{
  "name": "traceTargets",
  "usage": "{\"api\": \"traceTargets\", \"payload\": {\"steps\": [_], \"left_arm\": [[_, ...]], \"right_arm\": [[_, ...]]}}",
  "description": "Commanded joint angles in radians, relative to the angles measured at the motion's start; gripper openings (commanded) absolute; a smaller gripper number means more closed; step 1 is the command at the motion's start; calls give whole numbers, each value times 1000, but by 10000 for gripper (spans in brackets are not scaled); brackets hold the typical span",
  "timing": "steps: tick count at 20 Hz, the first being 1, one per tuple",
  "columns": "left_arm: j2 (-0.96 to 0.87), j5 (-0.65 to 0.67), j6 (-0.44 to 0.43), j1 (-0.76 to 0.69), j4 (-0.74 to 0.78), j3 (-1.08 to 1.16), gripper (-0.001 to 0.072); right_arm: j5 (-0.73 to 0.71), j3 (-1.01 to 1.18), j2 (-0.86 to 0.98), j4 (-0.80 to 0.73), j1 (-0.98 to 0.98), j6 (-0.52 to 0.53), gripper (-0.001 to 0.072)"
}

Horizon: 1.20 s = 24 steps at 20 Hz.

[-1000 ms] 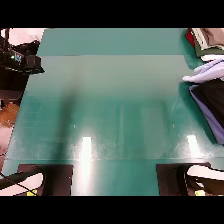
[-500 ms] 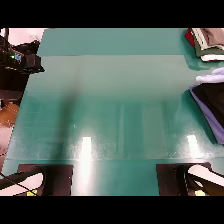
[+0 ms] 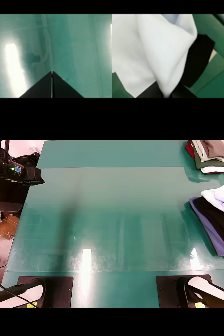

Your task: Fold the shirts.

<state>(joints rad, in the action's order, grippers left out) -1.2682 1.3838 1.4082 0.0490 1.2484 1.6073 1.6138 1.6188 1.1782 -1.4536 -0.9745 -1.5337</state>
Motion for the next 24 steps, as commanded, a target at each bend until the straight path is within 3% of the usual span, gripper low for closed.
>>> {"api": "traceTargets", "payload": {"steps": [1,2,3,4,8,12,13,14,15,16,24], "left_arm": [[1,0,-2,0,0,0,32],[1,0,-2,1,0,0,32],[1,-1,-2,1,0,0,32],[1,-1,-2,0,0,0,32],[1,13,-2,1,-1,0,32],[1,-18,-2,1,0,0,32],[1,-20,-2,0,0,0,32],[1,-24,-2,1,0,0,32],[1,-24,-2,1,0,0,32],[1,-24,-2,1,0,0,32],[1,-24,-2,1,0,0,32]], "right_arm": [[48,-69,-2,-118,-1,-13,179],[47,-76,-2,-153,-1,-13,348],[42,-74,-2,-191,-1,-13,431],[37,-68,-2,-217,-1,-13,461],[16,0,-2,-179,14,-33,458],[0,95,-2,59,103,-47,449],[-10,113,-2,115,138,-47,440],[-18,132,-2,165,182,-47,323],[-17,147,-2,192,229,-47,84],[-18,161,-2,204,283,-47,19],[-22,182,-2,196,635,-46,18]]}}
